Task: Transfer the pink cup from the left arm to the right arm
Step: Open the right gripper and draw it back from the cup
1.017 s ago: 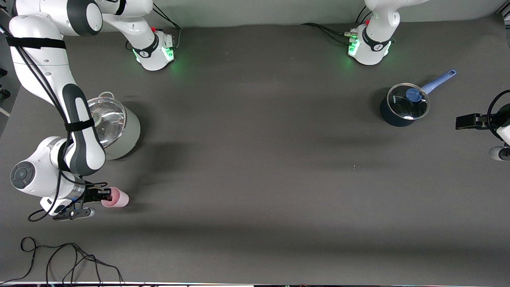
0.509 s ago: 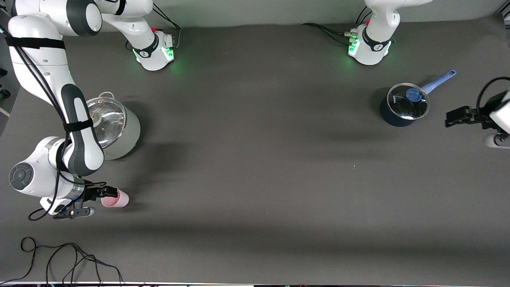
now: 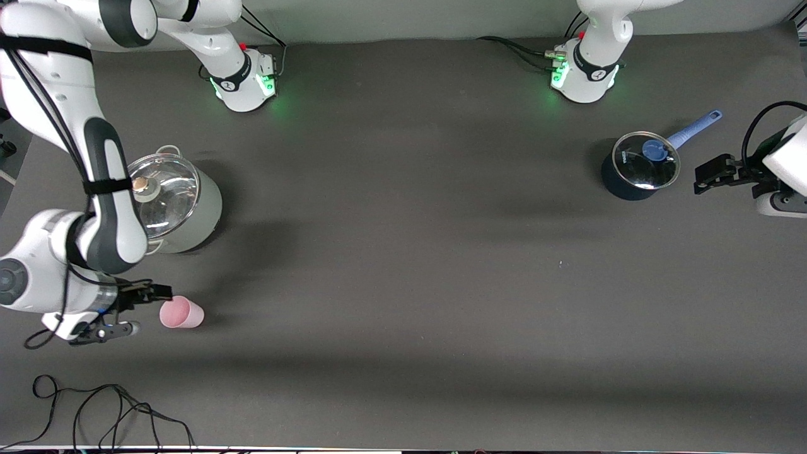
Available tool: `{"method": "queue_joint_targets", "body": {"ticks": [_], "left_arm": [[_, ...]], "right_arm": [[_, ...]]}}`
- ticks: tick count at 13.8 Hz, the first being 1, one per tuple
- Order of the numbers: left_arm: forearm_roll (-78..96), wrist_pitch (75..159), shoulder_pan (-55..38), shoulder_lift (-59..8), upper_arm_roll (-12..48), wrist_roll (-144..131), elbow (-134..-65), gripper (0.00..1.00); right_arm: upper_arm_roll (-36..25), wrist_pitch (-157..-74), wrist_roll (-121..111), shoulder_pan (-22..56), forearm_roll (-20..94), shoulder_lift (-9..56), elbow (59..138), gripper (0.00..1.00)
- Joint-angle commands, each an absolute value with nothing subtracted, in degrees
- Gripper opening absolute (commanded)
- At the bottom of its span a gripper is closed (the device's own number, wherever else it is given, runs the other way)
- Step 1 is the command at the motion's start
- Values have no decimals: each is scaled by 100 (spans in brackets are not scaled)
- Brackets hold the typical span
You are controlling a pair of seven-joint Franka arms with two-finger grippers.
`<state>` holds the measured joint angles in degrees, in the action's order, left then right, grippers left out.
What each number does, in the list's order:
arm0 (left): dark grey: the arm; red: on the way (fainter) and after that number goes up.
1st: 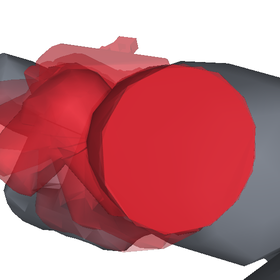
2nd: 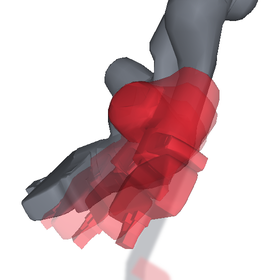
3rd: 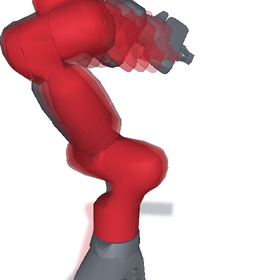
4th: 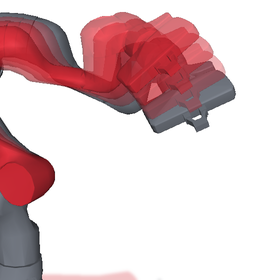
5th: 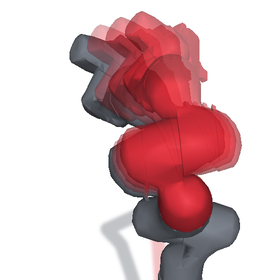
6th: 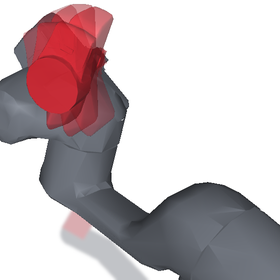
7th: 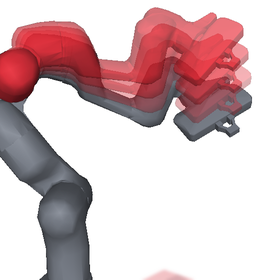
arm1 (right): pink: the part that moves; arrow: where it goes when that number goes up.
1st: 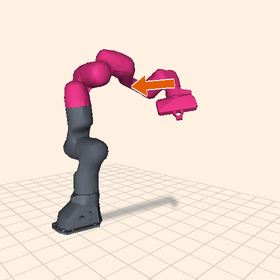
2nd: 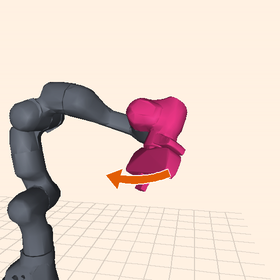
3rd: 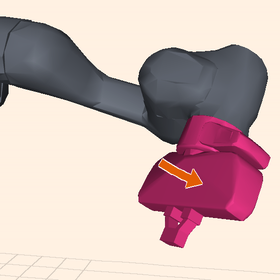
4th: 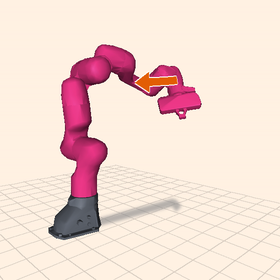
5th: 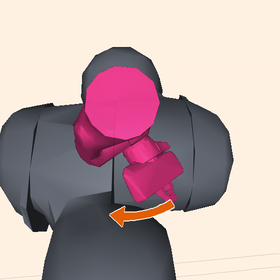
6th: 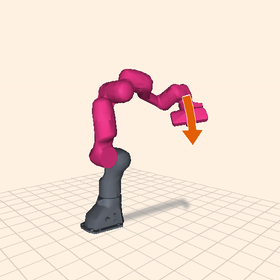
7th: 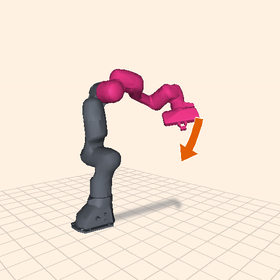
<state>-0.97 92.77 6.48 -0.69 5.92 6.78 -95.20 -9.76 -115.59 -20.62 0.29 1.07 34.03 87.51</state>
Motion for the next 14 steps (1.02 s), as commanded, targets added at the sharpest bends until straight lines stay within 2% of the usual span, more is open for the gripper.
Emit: {"method": "queue_joint_targets", "body": {"ticks": [1, 5, 10, 14], "left_arm": [[-9, 9019, 712, 35, 598, 712, -9466, 100], [-35, 8974, 581, 0, 668, 616, -9352, 100], [-26, 8974, 641, -53, 659, 633, -9360, 100], [-18, 8982, 685, -62, 624, 712, -9352, 100]], "right_arm": [[-1011, -10533, -2206, 70, -88, 2831, 8483, 100], [-1002, -9801, -2171, 114, -53, 1997, 8446, 99], [-958, -9431, -1689, 202, -18, 1171, 8516, 100], [-958, -9466, -1363, 299, -26, 441, 9147, 100]]}}
